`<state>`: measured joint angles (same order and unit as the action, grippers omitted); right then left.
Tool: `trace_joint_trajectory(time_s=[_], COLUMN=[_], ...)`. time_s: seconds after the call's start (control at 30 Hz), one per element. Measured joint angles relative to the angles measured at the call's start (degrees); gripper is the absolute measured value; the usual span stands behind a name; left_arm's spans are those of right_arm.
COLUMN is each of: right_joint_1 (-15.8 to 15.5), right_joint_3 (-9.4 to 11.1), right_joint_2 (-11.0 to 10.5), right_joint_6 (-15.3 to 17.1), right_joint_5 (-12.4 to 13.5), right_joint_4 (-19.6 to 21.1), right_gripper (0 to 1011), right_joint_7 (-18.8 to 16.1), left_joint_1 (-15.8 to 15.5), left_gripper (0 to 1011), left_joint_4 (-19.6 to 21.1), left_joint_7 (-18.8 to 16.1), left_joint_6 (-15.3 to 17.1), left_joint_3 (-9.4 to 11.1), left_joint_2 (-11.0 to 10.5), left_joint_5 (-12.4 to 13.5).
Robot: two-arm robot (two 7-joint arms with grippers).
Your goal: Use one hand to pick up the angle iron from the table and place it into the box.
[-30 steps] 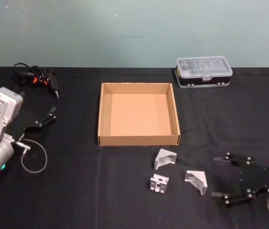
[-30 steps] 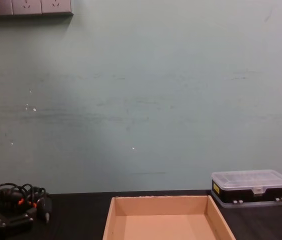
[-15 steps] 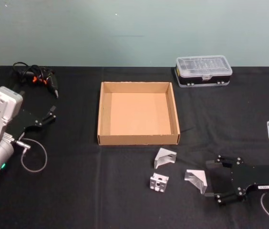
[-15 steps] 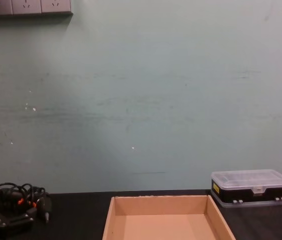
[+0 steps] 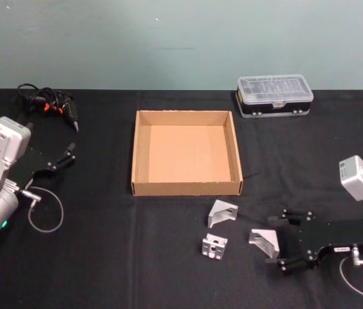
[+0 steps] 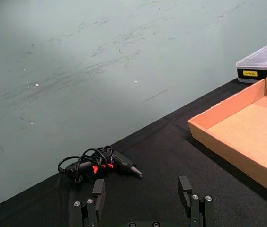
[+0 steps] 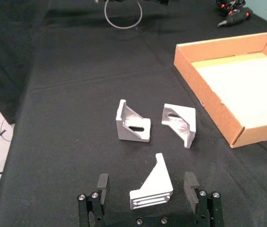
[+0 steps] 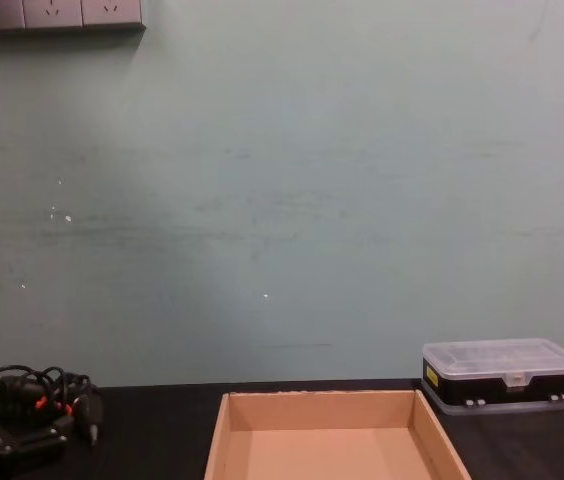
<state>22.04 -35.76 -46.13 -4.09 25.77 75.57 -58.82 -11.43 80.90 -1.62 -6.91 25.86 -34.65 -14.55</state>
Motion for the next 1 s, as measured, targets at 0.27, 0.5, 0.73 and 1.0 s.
trace_joint_trajectory(time_s=[0.27,0.5,0.73,1.0], right_joint_1=[1.15,1.42,1.45,1.44], right_joint_3=[-1.26,-1.63,-1.65,-1.62], right_joint_2=[0.89,1.17,1.21,1.17], right_joint_6=[0.86,0.87,0.80,0.75], right_joint_5=[-0.48,-0.46,-0.42,-0.38], right_joint_4=[-1.60,-2.11,-2.18,-2.10], right_gripper=[1004,1004,1004,908], right_joint_7=[0.41,0.67,0.68,0.67], left_joint_1=[0.00,0.00,0.00,0.00], left_gripper=[1011,1011,1012,1011], left_joint_4=[0.00,0.00,0.00,0.00], left_joint_7=[0.00,0.00,0.00,0.00], left_joint_6=[0.00,0.00,0.00,0.00], left_joint_3=[0.00,0.00,0.00,0.00], left_joint_2=[0.00,0.00,0.00,0.00], left_joint_5=[0.00,0.00,0.00,0.00])
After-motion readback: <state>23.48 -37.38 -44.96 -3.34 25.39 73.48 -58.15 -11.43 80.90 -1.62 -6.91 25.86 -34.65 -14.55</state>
